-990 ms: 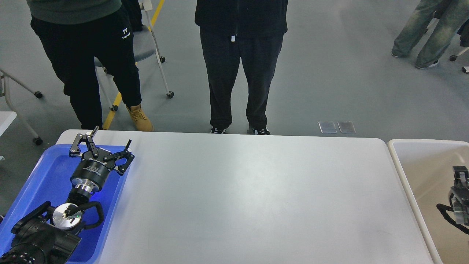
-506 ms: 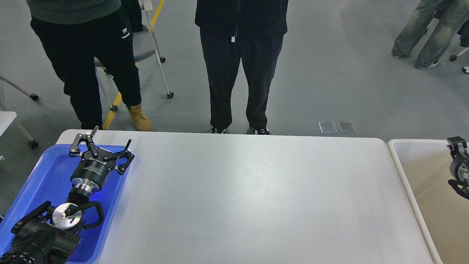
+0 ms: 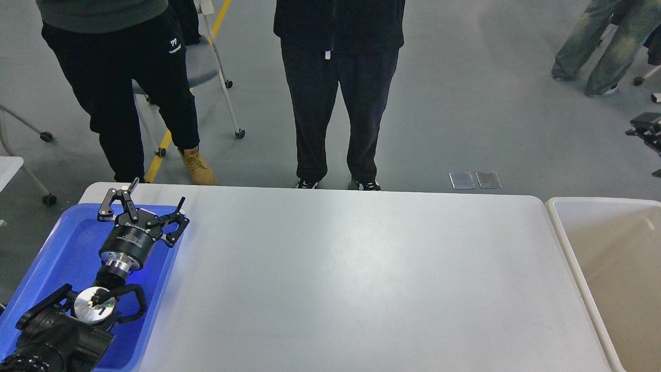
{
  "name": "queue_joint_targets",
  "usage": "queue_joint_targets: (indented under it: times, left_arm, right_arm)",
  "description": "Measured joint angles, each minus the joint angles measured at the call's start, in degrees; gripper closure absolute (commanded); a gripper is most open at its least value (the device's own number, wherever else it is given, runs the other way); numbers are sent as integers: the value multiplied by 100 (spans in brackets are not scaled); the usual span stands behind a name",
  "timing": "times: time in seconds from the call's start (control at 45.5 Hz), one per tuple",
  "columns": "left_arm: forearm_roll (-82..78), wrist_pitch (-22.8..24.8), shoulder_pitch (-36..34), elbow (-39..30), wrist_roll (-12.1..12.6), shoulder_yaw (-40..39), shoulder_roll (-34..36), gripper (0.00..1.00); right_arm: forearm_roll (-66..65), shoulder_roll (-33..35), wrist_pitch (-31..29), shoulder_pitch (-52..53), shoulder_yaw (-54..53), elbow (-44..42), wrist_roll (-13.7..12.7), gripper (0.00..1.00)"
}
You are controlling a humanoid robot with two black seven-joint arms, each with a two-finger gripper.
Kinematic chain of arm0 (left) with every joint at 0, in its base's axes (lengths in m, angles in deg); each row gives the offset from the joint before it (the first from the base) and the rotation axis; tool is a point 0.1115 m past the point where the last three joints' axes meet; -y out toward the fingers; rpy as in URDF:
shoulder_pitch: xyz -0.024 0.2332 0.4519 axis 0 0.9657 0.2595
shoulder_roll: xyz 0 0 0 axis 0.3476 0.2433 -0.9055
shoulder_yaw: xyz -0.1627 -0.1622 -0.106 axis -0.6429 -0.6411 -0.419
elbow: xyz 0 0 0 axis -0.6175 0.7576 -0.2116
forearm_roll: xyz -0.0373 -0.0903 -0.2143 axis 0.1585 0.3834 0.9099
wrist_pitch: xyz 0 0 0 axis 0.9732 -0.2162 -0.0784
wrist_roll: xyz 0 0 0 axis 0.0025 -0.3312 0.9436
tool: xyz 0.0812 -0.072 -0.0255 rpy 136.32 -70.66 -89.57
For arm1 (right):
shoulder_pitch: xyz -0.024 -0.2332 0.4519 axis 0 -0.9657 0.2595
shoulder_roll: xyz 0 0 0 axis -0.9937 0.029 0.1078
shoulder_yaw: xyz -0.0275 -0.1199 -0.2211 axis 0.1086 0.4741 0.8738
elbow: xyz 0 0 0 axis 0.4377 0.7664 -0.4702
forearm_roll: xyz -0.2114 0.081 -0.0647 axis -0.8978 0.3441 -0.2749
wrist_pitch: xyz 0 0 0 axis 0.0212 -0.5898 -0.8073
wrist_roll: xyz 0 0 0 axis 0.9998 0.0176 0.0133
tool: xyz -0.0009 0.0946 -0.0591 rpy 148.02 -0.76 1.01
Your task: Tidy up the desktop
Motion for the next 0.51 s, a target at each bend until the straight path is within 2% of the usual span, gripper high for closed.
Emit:
queue_joint_targets:
  times: [0.066, 0.264, 0.396, 0.506]
  left_arm:
    - [0, 0, 0, 0, 0, 0, 0, 0]
    - [-4, 0, 0, 0, 0, -1, 0, 0]
    - [-5, 0, 0, 0, 0, -2, 0, 0]
    - [-5, 0, 1, 0, 0, -2, 0, 0]
  right_arm:
    - [-90, 211, -90, 373, 204, 499, -1, 1]
    - [-1092, 1091, 41, 1911, 611, 2984, -51, 1]
    - [-1688, 1374, 180, 2688, 780, 4227, -107, 1]
    - [-1947, 1341, 323, 3137, 881, 4838, -135, 1]
